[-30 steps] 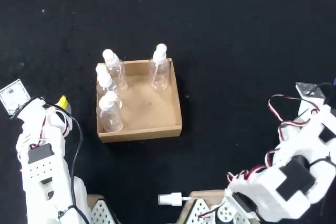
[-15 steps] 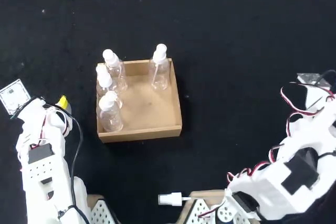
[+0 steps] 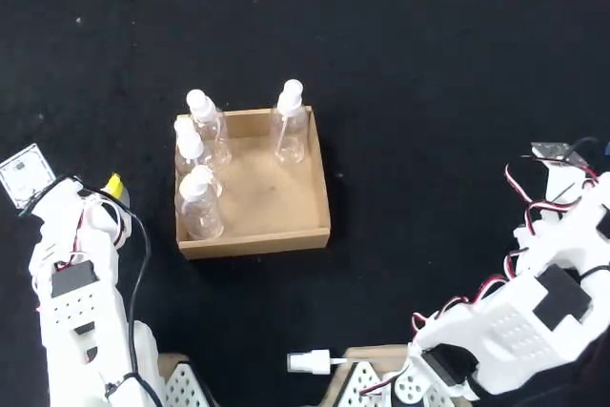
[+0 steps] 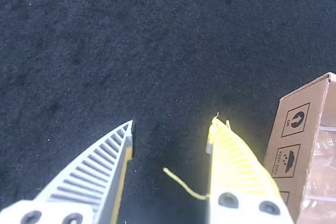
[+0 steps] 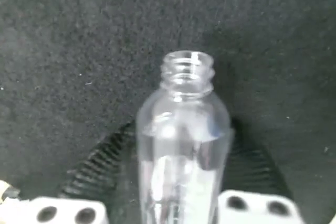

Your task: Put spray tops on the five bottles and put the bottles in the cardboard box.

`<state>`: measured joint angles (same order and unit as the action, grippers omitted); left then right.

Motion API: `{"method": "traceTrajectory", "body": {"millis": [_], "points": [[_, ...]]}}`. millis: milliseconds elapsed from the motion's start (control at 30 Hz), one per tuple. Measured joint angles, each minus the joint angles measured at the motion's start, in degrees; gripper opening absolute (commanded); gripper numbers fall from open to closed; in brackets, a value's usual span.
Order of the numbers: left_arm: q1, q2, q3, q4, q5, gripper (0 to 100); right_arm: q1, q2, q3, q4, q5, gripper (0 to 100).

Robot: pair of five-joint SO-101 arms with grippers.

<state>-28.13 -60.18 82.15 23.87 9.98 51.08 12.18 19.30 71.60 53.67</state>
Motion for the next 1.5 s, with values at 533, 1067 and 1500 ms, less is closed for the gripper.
{"method": "traceTrajectory", "body": {"millis": [533, 1067, 1500], "points": [[0.0, 0.0, 0.0, 0.0, 0.0, 21, -0.8, -15.2, 1.5, 0.2, -4.2, 1.0], [-6.2, 0.0, -23.1, 20.9, 0.0, 21, -11.6, -40.2, 7.9, 0.3, -31.1, 1.1], [13.7, -0.1, -67.8, 41.8, -9.9, 21, -5.9, -43.7, 8.9, 0.3, -31.5, 1.1]]}}
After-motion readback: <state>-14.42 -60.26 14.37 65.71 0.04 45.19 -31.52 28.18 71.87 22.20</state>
